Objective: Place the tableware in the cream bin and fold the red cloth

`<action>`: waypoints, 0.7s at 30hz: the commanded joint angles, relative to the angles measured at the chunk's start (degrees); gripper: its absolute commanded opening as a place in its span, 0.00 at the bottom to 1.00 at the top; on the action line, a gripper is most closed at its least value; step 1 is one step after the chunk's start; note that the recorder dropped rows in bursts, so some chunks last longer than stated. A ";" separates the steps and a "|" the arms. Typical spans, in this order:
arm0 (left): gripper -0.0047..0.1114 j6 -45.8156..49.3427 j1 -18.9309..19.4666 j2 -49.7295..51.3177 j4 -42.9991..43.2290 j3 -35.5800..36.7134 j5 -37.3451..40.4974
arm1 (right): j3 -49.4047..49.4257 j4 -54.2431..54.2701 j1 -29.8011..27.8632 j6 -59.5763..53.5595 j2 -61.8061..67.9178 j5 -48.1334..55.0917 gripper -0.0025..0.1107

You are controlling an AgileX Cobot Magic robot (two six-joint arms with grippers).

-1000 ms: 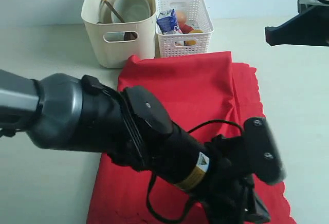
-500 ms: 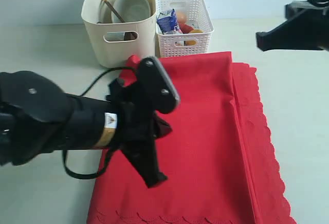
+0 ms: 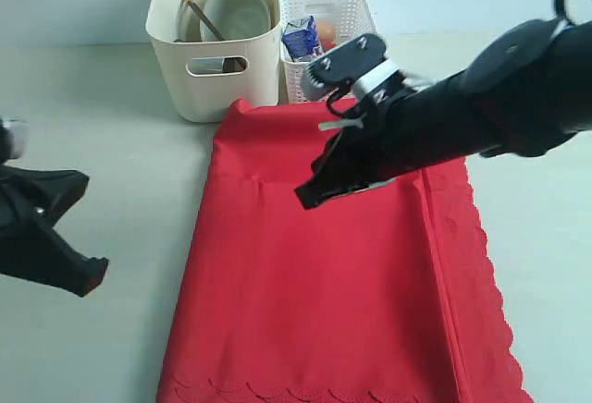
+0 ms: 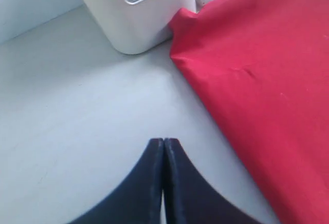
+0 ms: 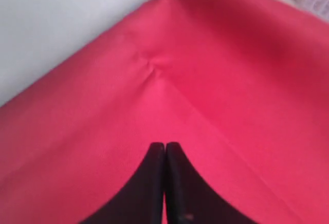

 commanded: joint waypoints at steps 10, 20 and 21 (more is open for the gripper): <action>0.05 -1.24 0.10 -9.11 -1.51 6.11 1.69 | -2.23 -30.49 0.46 24.01 11.09 -3.65 0.02; 0.05 -1.24 0.10 -9.11 -1.84 6.11 1.30 | -2.23 -92.36 0.46 82.51 11.09 18.69 0.02; 0.05 -1.24 0.10 -9.11 -1.94 6.11 1.03 | -2.23 -95.89 0.46 85.43 11.09 22.48 0.02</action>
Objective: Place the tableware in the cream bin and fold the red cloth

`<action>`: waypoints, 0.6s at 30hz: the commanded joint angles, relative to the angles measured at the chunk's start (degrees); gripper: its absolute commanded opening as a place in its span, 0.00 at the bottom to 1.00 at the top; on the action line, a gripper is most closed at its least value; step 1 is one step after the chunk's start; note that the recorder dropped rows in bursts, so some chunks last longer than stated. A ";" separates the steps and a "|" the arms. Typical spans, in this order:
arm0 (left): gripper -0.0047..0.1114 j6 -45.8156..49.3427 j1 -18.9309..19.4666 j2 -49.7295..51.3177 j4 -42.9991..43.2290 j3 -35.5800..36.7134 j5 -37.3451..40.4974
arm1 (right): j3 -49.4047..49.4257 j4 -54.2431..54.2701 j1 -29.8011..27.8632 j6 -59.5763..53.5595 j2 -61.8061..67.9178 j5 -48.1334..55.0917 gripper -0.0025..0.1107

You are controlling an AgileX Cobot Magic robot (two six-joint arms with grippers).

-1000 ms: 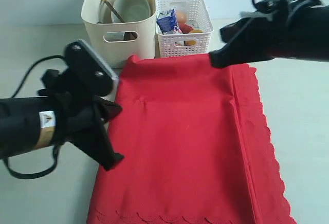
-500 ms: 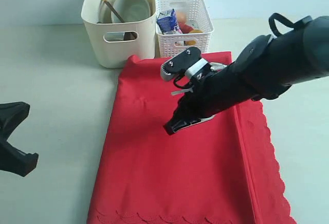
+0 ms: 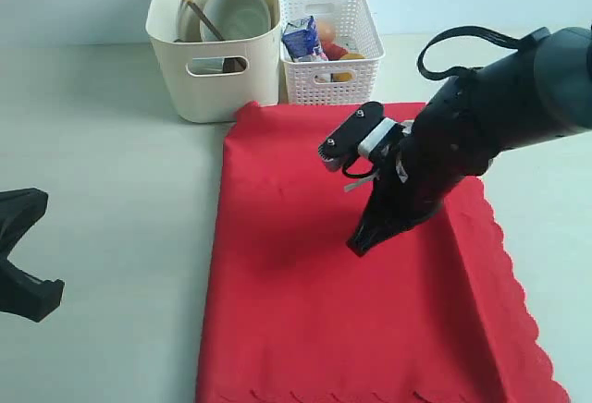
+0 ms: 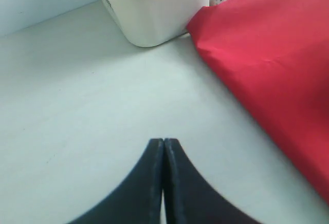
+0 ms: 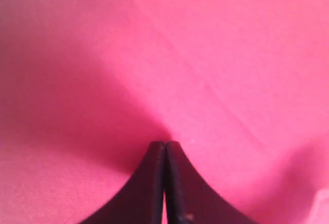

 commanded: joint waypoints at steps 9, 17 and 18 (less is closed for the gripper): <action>0.05 -0.61 0.10 -0.31 -0.18 0.19 -1.71 | 0.81 -25.00 -1.44 25.98 -1.53 30.96 0.02; 0.05 -0.61 0.10 -0.31 -0.18 0.19 -2.51 | 0.81 -13.33 -1.44 22.55 -15.07 -1.69 0.02; 0.05 -0.61 0.10 -0.31 -0.18 0.19 -2.51 | 0.81 -10.59 -1.44 20.53 -14.73 -6.82 0.02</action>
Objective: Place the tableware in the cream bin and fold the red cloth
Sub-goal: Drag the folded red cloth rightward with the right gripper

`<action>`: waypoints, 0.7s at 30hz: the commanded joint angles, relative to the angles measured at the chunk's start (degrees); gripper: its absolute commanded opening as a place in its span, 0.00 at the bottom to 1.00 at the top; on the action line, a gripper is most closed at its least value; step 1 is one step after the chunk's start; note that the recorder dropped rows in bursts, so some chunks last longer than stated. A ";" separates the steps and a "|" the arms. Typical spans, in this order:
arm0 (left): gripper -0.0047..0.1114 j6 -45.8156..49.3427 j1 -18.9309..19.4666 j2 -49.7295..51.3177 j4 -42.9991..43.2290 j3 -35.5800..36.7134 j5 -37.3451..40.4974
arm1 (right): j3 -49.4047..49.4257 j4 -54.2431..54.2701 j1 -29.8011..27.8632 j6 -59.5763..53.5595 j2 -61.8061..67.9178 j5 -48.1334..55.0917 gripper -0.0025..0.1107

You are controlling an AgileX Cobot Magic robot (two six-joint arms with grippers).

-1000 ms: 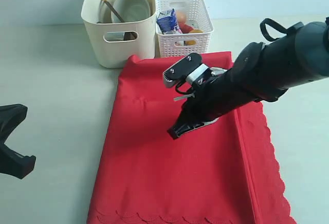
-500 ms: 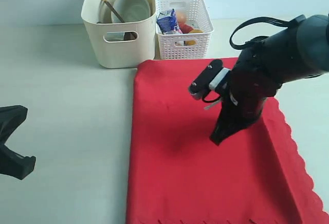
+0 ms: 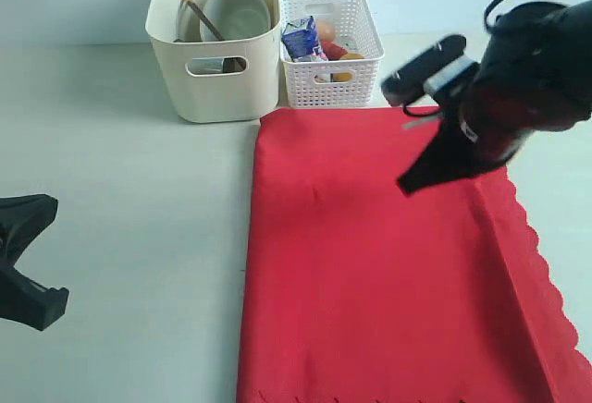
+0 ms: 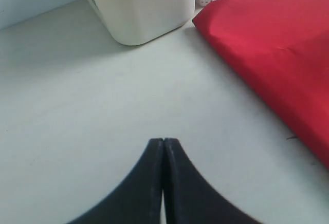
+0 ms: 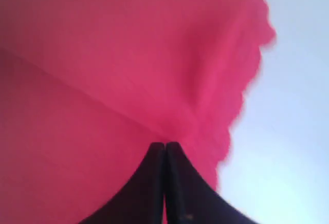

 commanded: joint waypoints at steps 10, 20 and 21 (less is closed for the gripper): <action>0.05 -0.61 0.10 -0.31 -0.09 0.19 -0.53 | -0.06 16.19 -0.91 -16.67 15.06 -15.15 0.02; 0.05 -0.26 0.10 -0.31 -0.09 0.19 -1.81 | -0.06 0.18 -11.56 -6.27 15.53 -2.55 0.02; 0.05 -0.03 0.10 -0.31 -0.09 0.19 -1.81 | -0.06 -1.55 -13.26 -5.93 15.53 -2.55 0.02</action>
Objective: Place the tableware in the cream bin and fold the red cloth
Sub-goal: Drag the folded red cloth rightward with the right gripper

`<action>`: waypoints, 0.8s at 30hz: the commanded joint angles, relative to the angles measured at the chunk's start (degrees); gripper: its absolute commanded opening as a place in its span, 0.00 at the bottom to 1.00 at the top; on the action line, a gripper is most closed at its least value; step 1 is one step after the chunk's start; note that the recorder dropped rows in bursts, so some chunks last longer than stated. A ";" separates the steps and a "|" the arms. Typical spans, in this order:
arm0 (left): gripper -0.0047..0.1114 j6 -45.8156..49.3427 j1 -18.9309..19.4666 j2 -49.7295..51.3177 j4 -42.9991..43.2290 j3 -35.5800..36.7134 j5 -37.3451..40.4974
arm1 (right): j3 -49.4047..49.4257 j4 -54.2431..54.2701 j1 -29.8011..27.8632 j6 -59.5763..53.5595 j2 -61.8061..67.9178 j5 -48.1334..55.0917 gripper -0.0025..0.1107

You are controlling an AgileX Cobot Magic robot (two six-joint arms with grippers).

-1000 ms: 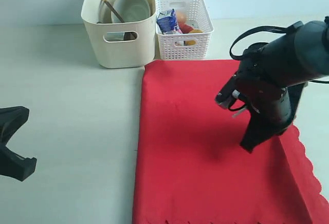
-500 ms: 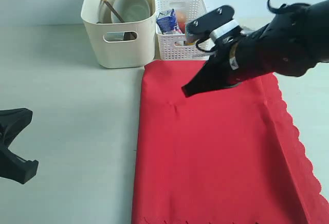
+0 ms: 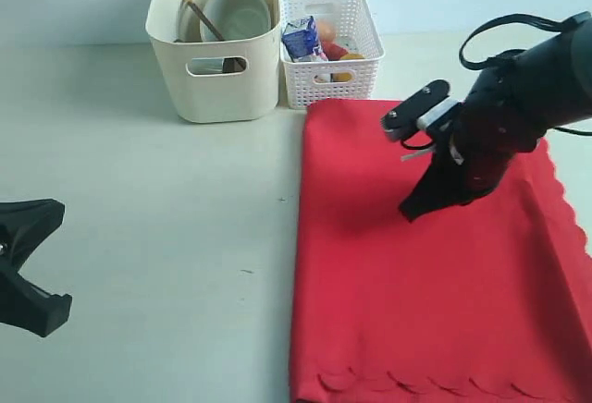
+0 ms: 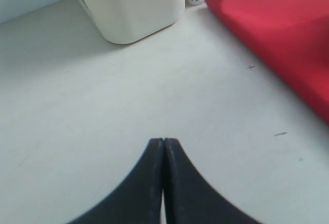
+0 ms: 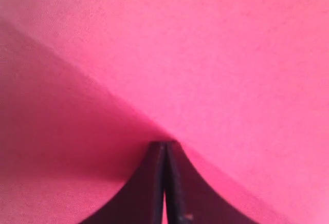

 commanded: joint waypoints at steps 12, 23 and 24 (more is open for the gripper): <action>0.05 0.07 0.10 -0.31 -0.09 0.28 -0.65 | 1.03 -6.09 -14.29 8.20 -8.23 6.28 0.02; 0.05 0.07 0.10 -0.31 -0.09 0.28 -1.79 | 7.43 8.71 -14.29 6.63 -19.10 0.16 0.02; 0.05 0.07 0.10 -0.31 -0.09 0.28 -1.79 | 9.12 8.71 -14.29 6.64 -18.63 -1.86 0.02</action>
